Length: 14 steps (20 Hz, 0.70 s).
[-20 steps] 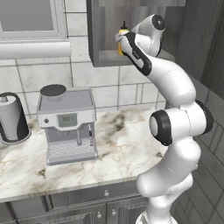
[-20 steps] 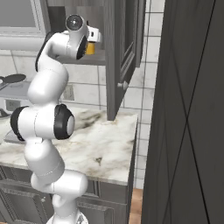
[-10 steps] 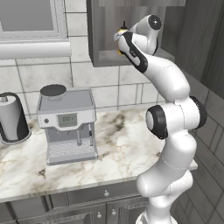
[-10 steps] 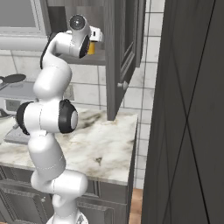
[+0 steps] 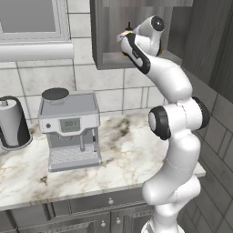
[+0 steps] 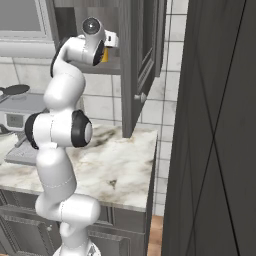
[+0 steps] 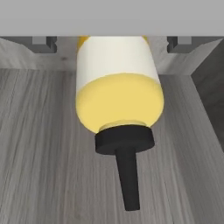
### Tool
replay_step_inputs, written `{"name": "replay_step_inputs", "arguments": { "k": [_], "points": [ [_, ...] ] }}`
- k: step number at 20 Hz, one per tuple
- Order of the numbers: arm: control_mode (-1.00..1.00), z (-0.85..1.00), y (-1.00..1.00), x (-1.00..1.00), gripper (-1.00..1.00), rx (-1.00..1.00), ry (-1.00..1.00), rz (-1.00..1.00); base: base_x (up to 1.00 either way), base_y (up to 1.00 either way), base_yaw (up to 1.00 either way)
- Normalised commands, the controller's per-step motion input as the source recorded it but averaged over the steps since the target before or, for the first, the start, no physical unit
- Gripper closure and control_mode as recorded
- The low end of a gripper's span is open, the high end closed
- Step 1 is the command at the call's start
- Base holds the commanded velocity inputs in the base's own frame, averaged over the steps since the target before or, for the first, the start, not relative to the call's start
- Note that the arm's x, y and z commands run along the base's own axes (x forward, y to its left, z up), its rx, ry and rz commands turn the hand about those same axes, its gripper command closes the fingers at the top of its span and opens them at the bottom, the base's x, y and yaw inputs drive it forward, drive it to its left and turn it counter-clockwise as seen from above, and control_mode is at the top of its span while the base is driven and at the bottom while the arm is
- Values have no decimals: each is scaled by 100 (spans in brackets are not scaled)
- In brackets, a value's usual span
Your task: The dining table condiment station is running low on mustard. Refill the condiment station by opening the cabinet and taking the mustard from the cabinet and placing it on the dining table.
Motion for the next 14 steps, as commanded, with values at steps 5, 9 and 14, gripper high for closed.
{"name": "replay_step_inputs", "arguments": {
  "k": [5, 9, 14],
  "points": [
    [-100, -3, 2, 21, -100, 0, 0, 0, 0, 0, 0],
    [-100, -3, 3, 20, -100, 0, 0, 0, 0, 0, 0],
    [-100, -3, 3, 18, -100, 0, 0, 0, 0, 0, 0]
  ]
}}
